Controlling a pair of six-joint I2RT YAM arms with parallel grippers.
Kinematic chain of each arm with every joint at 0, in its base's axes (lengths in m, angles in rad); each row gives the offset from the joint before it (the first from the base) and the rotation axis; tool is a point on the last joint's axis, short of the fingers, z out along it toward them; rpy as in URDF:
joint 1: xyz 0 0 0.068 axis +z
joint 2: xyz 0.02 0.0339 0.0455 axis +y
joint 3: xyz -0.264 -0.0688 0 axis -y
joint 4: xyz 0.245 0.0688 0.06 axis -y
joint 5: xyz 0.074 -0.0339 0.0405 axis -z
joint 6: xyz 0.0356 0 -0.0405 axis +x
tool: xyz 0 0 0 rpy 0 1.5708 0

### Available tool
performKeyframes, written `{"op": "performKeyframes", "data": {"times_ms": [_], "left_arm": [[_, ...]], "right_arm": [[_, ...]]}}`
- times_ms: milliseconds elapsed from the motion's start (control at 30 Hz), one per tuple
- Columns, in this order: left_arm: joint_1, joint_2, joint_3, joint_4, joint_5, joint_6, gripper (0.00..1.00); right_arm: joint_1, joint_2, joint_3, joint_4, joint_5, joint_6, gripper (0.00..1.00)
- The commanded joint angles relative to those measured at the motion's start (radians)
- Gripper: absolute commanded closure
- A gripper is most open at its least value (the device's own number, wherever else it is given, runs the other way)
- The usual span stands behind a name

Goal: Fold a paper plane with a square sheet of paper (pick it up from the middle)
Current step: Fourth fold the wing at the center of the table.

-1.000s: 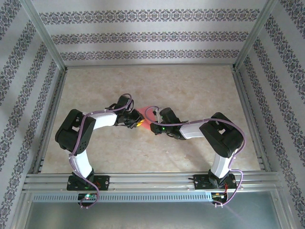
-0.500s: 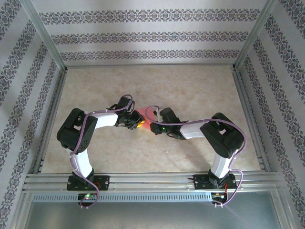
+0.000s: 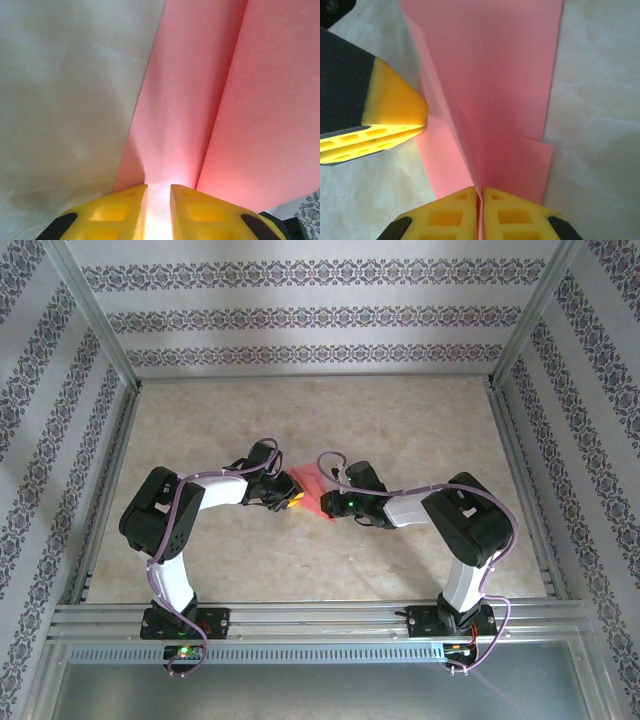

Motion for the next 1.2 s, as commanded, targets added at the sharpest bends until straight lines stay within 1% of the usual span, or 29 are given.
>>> {"op": "performKeyframes", "data": {"times_ms": [0,167,367,533,700,1000,1167], "left_arm": [[-0.01,0.012,-0.009,-0.071,-0.039,-0.003,0.8],[-0.01,0.012,-0.008,-0.075,-0.038,0.001,0.8],[-0.009,0.013,-0.01,-0.079,-0.036,0.007,0.81],[-0.01,0.012,-0.008,-0.085,-0.035,0.011,0.81],[-0.009,0.011,0.001,-0.097,-0.037,0.019,0.81],[-0.011,-0.001,0.003,-0.097,-0.034,0.036,0.81],[-0.01,-0.024,0.031,-0.04,0.01,0.092,0.81]], "right_arm": [[-0.023,0.032,-0.016,0.037,-0.079,0.046,0.9],[-0.059,0.062,-0.021,0.091,-0.155,0.095,0.91],[-0.082,0.084,-0.013,0.124,-0.219,0.135,0.91],[-0.087,0.081,-0.008,0.127,-0.246,0.143,0.89],[-0.096,0.076,-0.008,0.119,-0.248,0.155,0.87],[-0.112,0.105,-0.001,0.115,-0.291,0.193,0.9],[-0.13,0.123,0.005,0.114,-0.324,0.231,0.91]]}}
